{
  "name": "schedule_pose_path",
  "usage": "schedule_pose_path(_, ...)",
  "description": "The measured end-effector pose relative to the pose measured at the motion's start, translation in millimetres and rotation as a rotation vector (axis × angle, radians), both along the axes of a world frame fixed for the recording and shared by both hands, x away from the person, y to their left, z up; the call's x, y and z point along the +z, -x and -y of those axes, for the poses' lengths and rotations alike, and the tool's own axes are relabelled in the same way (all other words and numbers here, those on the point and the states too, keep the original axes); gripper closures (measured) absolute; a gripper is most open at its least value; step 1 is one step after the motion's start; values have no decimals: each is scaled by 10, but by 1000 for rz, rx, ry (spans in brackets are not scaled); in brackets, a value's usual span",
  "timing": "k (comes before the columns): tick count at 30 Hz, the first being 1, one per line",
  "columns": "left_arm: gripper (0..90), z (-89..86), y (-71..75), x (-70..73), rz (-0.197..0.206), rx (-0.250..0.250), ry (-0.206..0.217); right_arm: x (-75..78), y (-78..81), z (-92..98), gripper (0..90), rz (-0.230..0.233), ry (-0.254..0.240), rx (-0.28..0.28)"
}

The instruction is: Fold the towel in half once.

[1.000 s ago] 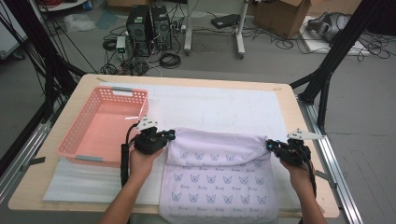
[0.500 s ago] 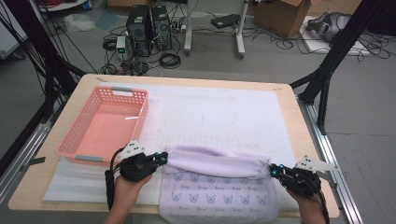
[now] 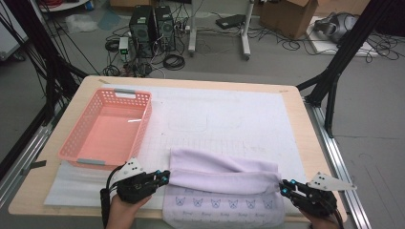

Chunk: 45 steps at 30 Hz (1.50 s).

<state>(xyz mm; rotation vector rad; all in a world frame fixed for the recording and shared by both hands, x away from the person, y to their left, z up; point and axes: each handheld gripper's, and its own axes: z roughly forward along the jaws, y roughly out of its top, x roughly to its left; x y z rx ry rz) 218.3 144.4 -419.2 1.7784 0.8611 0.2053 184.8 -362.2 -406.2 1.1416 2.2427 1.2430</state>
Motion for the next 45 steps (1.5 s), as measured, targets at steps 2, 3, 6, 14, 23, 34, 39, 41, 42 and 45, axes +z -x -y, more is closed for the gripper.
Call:
schedule_pose_path(2,758,-35,-42,6,0,17,12,39,16,42,704,14,-25,-15)
schedule_pose_path(3,633,-48,-72,14,-7,31,27,65,12,69,694,27,-33,-33)
schedule_pose_path(6,442,-61,-162,26,16,27,41,122,-57,136,685,43,-37,-91)
schedule_pose_path(14,408,33,-465,-12,42,52,41,-63,-550,54,626,-49,10,-120)
schedule_pose_path(23,398,151,-685,-93,21,58,4,-299,-1004,-156,875,-53,158,-122)
schedule_pose_path(34,372,163,-763,-208,-31,91,-50,-330,-1131,-43,674,-38,53,-297)
schedule_pose_path(39,359,175,-844,-247,-61,115,-80,-204,-1024,7,530,5,-1,-243)
schedule_pose_path(41,358,190,-864,-269,-76,114,-88,-150,-975,34,507,33,-18,-233)
schedule_pose_path(42,357,199,-874,-284,-87,112,-101,-135,-961,41,495,32,-32,-218)
schedule_pose_path(45,348,230,-889,-314,-108,107,-121,-224,-993,3,459,-62,17,-151)
